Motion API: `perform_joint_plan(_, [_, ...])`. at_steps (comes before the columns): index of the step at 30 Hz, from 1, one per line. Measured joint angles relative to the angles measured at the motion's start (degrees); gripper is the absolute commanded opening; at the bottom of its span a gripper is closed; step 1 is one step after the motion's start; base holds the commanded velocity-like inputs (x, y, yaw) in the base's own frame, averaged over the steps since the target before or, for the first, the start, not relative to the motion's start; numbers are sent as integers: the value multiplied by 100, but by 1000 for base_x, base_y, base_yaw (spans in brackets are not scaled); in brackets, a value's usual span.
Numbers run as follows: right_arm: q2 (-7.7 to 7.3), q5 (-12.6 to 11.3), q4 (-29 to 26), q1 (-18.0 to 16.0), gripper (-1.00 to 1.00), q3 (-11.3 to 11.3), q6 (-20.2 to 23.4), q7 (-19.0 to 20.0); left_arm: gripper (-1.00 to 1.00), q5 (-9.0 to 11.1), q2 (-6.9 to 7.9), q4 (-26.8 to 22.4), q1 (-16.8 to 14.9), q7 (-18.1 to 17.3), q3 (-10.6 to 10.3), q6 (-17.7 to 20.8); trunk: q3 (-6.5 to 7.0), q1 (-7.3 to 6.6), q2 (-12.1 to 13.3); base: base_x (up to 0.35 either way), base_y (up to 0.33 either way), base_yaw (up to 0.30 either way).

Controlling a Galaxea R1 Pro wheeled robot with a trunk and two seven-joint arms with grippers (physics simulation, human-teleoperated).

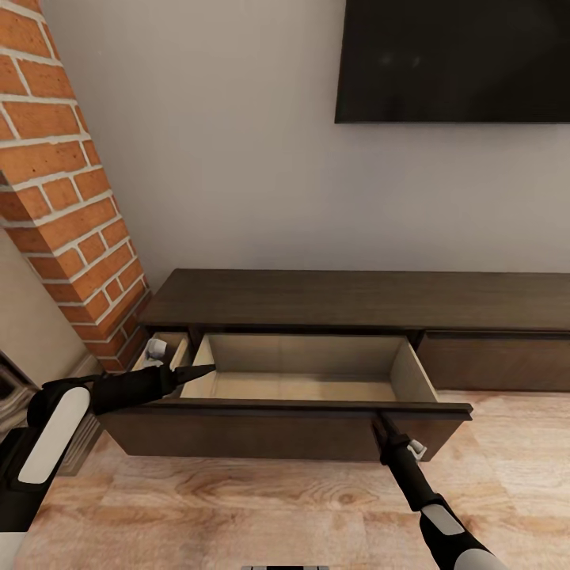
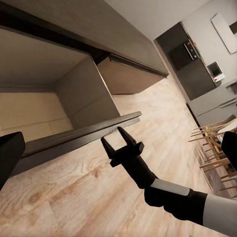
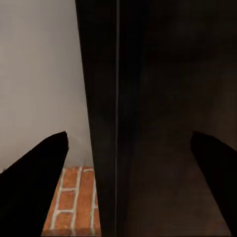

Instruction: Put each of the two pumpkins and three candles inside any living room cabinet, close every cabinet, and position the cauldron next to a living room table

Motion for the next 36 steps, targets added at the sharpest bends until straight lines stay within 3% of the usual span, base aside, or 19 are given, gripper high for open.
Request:
perform_joint_plan(9, [0, -3, 0, -2, 100, -3, 10, -6, 100, 0, 32, 0, 1, 0, 0, 0, 0, 1, 0, -57, 7, 0])
perform_joint_plan(27, [-2, -3, 0, 0, 100, -10, 25, 1, 100, 0, 35, 0, 0, 0, 0, 0, 0, 2, 0, -245, 28, 0])
perform_joint_plan(36, [-33, 11, -7, 0, 100, 6, 46, 6, 100, 16, 38, -18, 2, -13, 2, 0, 0, 0, 0, -45, 0, 0])
